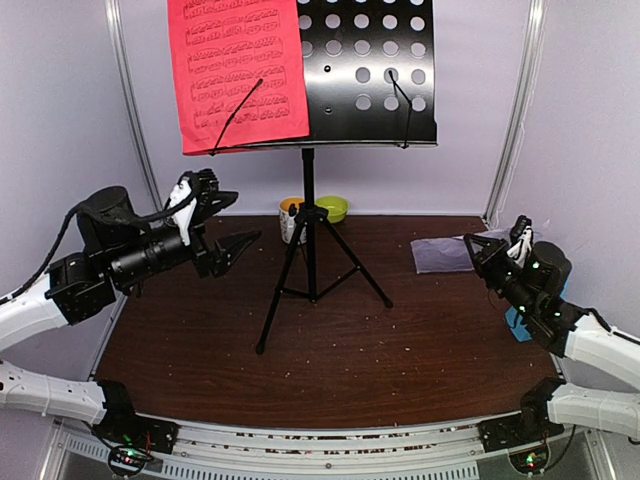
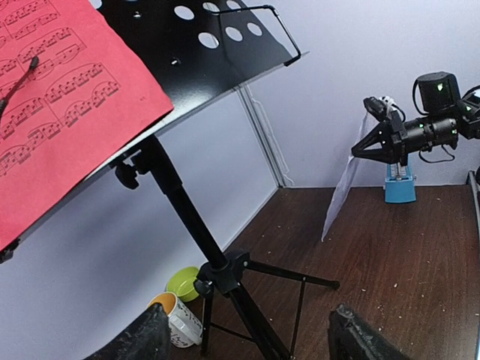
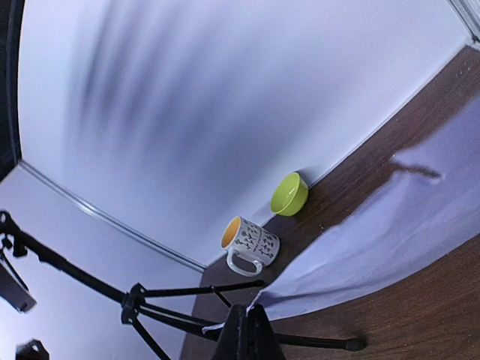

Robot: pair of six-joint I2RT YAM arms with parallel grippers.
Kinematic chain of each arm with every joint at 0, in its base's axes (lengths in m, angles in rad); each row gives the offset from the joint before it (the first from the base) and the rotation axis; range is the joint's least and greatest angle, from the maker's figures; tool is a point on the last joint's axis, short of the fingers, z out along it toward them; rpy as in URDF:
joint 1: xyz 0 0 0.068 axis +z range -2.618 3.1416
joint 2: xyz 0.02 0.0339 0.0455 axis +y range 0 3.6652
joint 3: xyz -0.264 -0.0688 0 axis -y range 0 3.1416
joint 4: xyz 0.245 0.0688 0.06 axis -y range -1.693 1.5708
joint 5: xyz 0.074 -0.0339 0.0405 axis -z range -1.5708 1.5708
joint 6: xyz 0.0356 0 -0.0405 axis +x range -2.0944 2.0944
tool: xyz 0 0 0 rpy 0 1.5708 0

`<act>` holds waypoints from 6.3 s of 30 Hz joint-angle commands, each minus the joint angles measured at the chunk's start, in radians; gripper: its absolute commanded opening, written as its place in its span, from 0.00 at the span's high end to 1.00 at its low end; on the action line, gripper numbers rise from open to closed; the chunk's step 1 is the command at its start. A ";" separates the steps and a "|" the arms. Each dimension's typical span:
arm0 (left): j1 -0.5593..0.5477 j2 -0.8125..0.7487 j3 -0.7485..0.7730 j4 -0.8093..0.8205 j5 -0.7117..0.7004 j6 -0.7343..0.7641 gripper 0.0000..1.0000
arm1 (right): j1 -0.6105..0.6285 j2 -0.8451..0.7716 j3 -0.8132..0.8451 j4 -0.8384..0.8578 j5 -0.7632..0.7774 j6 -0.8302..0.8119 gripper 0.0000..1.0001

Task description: Set up the instrument practice props

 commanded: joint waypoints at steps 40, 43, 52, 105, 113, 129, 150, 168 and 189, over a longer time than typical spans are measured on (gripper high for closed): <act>-0.305 0.166 0.094 -0.181 -0.031 0.405 0.25 | 0.608 0.055 0.581 -1.193 -0.564 -0.961 1.00; -0.313 0.176 0.103 -0.194 -0.039 0.415 0.25 | 0.626 0.073 0.600 -1.207 -0.558 -0.970 1.00; -0.315 0.158 0.111 -0.200 -0.024 0.425 0.23 | 0.688 0.112 0.659 -1.261 -0.516 -1.002 1.00; -0.163 0.010 0.151 -0.186 0.362 -0.039 1.00 | 1.018 -0.108 0.591 -0.891 0.091 -1.090 0.00; -0.115 -0.003 0.184 -0.160 0.392 -0.197 1.00 | 1.018 -0.216 0.380 -0.638 0.062 -1.034 0.00; -0.017 -0.006 0.180 -0.135 0.451 -0.380 1.00 | 1.018 -0.264 0.203 -0.447 0.148 -1.074 0.00; -0.017 -0.101 0.077 -0.167 0.373 -0.337 0.47 | 1.018 -0.200 0.480 -0.691 0.322 -1.181 1.00; -0.176 0.064 0.254 -0.548 0.015 0.041 0.17 | 1.019 0.174 0.889 -1.253 0.270 -1.014 1.00; -0.290 0.228 0.348 -0.539 0.068 0.127 0.73 | 1.018 0.317 1.090 -1.429 0.257 -1.046 1.00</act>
